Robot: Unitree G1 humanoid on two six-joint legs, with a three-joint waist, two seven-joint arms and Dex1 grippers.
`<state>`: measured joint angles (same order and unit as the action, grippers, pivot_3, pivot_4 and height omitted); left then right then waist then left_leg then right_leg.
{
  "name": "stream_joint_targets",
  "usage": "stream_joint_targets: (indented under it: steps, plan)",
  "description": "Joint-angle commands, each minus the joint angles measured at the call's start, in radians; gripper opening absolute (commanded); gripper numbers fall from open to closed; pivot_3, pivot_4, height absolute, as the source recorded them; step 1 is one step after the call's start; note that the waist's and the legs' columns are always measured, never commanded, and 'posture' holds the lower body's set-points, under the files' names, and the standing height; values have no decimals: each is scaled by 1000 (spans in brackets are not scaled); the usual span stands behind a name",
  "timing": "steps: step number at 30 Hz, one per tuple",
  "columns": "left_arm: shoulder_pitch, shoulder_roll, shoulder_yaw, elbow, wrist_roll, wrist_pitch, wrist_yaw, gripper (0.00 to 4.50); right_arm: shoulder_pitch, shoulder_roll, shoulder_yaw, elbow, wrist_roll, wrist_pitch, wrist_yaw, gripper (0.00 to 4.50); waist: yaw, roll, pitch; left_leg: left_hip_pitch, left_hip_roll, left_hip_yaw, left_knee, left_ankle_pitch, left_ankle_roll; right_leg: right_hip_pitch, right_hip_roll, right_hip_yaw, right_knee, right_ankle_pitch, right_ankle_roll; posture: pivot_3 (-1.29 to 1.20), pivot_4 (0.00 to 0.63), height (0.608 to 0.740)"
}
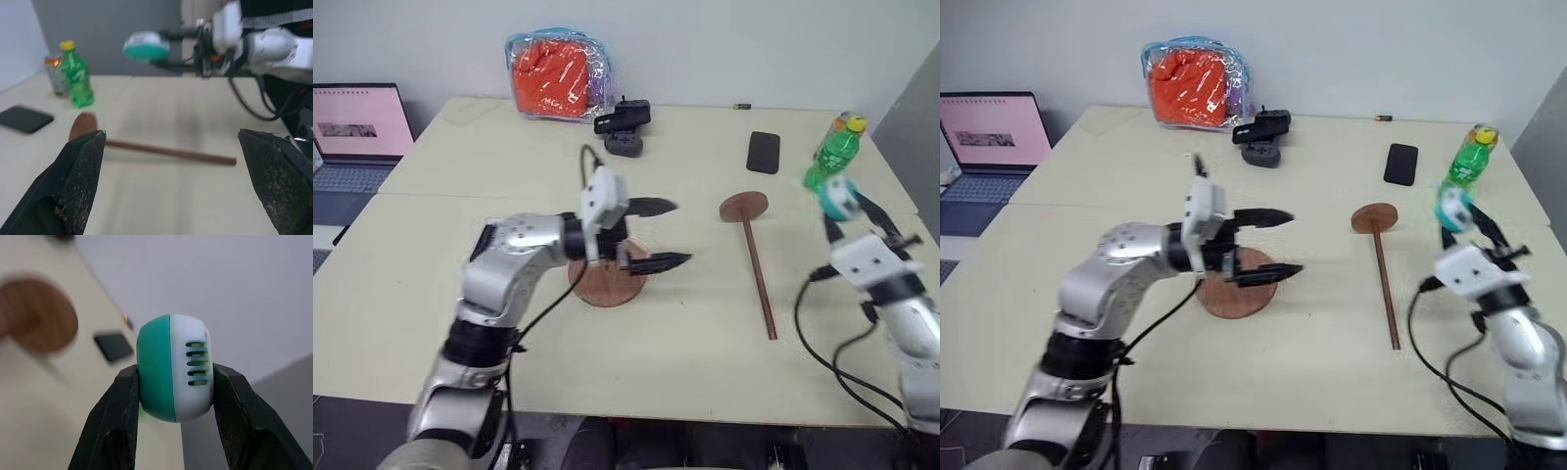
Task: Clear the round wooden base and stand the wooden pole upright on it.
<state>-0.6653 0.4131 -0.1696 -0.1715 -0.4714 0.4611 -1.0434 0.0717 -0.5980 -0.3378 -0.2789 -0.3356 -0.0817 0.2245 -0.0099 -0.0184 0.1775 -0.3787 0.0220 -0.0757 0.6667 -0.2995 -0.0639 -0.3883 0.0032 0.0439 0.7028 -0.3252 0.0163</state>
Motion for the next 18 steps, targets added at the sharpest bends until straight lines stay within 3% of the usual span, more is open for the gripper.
stream_joint_targets:
  steps: [1,5,10,11,18]
  plan:
    - [-59,-71,-66,70,73,-90,19,4500,9,-78,-3,157,-56,-38,-25,1751,-13,0,0,2,0,2,0,0,0,0,1,1,1,0,0,0,150,740]
    - [-83,-123,-110,117,125,-147,21,4500,-14,-135,59,341,-98,-100,-59,1751,-27,1,0,5,1,5,-2,0,0,1,3,4,2,0,0,0,150,740]
    - [-79,-135,-118,134,151,-174,21,4500,-15,-168,98,373,-126,-129,-80,1751,-30,3,-1,7,3,8,-3,0,0,1,5,6,3,0,0,0,150,740]
    - [-75,-132,-115,132,150,-175,17,4500,-10,-170,101,367,-125,-132,-78,2450,-28,3,-1,7,3,8,-3,0,0,1,5,7,3,0,0,0,150,740]
    - [-57,-118,-108,125,158,-174,16,4500,74,-174,56,277,-76,-82,-15,4008,-17,3,-1,7,3,8,-2,1,-1,1,5,10,3,0,0,0,150,740]
